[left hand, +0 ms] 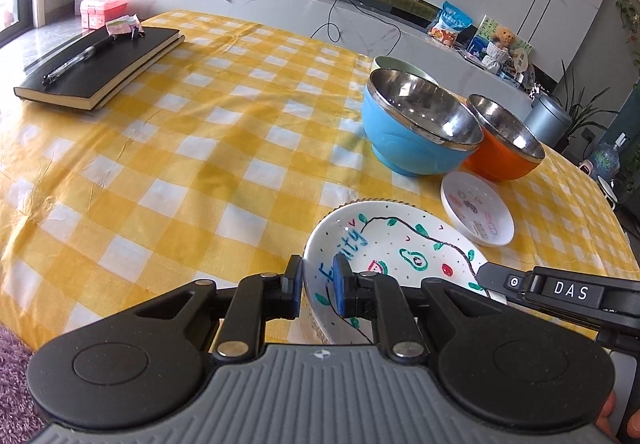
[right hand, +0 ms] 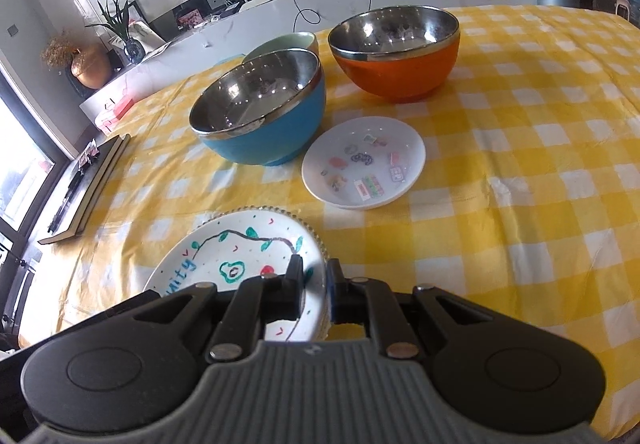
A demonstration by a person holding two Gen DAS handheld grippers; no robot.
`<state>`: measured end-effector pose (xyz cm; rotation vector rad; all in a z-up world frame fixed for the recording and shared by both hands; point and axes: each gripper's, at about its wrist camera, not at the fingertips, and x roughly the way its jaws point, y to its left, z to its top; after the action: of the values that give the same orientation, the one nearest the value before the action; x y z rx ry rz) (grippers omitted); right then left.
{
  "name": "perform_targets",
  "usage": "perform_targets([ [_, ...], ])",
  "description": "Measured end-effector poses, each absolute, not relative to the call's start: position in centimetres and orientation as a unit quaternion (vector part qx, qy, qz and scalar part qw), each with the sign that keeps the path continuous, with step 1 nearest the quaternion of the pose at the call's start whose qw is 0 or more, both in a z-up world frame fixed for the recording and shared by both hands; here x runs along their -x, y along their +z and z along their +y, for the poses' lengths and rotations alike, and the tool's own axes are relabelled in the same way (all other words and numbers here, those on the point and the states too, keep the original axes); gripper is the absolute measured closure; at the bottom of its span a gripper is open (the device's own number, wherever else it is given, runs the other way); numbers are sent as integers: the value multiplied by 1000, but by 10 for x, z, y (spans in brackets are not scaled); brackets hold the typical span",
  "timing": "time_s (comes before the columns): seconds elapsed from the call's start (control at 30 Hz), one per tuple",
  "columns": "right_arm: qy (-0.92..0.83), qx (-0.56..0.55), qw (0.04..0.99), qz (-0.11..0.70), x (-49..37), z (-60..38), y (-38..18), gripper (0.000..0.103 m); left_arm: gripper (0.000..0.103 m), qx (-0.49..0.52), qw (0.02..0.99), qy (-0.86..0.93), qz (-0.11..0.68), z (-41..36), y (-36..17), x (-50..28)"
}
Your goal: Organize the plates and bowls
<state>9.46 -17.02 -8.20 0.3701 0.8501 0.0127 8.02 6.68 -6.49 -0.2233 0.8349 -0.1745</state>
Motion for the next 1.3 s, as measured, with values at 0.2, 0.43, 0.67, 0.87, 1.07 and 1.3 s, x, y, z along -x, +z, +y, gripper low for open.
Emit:
perform_targets([
  [0.2,3,-147,904,402,-96,-163,-83,93,86,92,907,-83,402,63,-69,-81],
  [0.43,-3,-102,914,392,-95,-154,-85,94,86,79,911,-79,398,59,-71,-81],
  [0.67,-2,-92,919,384,-96,-154,-87,92,86,72,913,-80,395,58,-72,-81],
  [0.87,9,-152,908,391,-93,-171,-90,75,78,83,907,-77,406,66,-68,-81],
  [1.07,25,-190,897,397,-78,-180,-92,74,77,119,895,-82,422,78,-66,-74],
  [1.3,43,-211,889,405,-65,-180,-90,73,78,120,896,-91,417,76,-63,-66],
])
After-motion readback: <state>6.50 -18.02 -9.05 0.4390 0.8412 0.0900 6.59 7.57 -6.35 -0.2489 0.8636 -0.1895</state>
